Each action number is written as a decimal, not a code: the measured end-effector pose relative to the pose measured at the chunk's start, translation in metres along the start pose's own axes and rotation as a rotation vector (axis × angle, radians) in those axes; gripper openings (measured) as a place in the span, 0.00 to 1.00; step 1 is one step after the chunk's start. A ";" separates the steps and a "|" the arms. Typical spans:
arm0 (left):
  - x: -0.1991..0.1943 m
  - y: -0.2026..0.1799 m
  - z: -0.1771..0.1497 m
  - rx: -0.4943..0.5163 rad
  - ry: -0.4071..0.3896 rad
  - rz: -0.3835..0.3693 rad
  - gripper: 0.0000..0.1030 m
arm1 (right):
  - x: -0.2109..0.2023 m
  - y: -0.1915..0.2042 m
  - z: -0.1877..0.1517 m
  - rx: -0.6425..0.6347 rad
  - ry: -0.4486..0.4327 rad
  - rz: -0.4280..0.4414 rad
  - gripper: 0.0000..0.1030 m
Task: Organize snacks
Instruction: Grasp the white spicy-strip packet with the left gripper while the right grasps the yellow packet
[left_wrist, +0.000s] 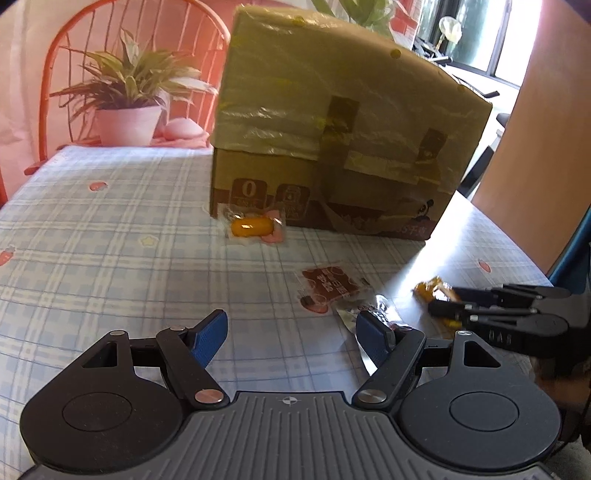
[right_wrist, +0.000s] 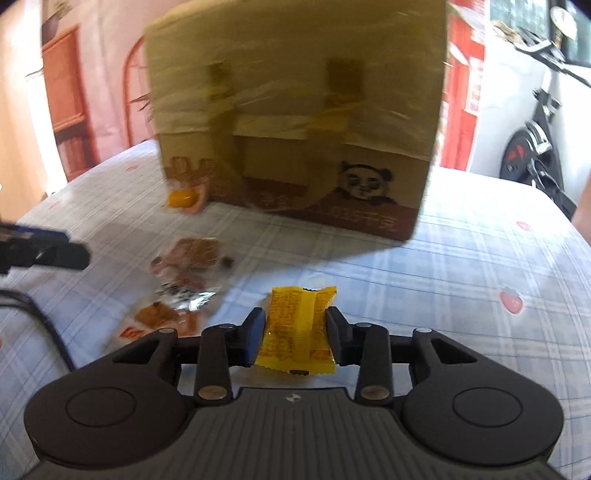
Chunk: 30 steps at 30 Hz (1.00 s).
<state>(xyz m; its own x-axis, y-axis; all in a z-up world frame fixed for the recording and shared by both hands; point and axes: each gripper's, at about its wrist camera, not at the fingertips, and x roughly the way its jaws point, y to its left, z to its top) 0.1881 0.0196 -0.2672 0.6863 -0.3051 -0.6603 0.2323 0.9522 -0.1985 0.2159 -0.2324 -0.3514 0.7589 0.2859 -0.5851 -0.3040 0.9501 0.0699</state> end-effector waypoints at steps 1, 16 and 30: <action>0.002 -0.002 0.000 -0.003 0.008 -0.006 0.76 | 0.000 -0.004 0.000 0.009 -0.003 -0.009 0.37; 0.034 -0.044 0.004 0.028 0.082 -0.061 0.63 | -0.001 -0.012 -0.005 0.061 -0.040 0.014 0.37; 0.048 -0.057 -0.004 0.111 0.063 -0.006 0.34 | -0.002 -0.013 -0.006 0.062 -0.046 0.046 0.37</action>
<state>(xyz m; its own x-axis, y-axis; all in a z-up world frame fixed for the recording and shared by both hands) 0.2050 -0.0494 -0.2909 0.6408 -0.3055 -0.7043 0.3130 0.9417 -0.1236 0.2148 -0.2458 -0.3555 0.7712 0.3331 -0.5425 -0.3035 0.9415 0.1466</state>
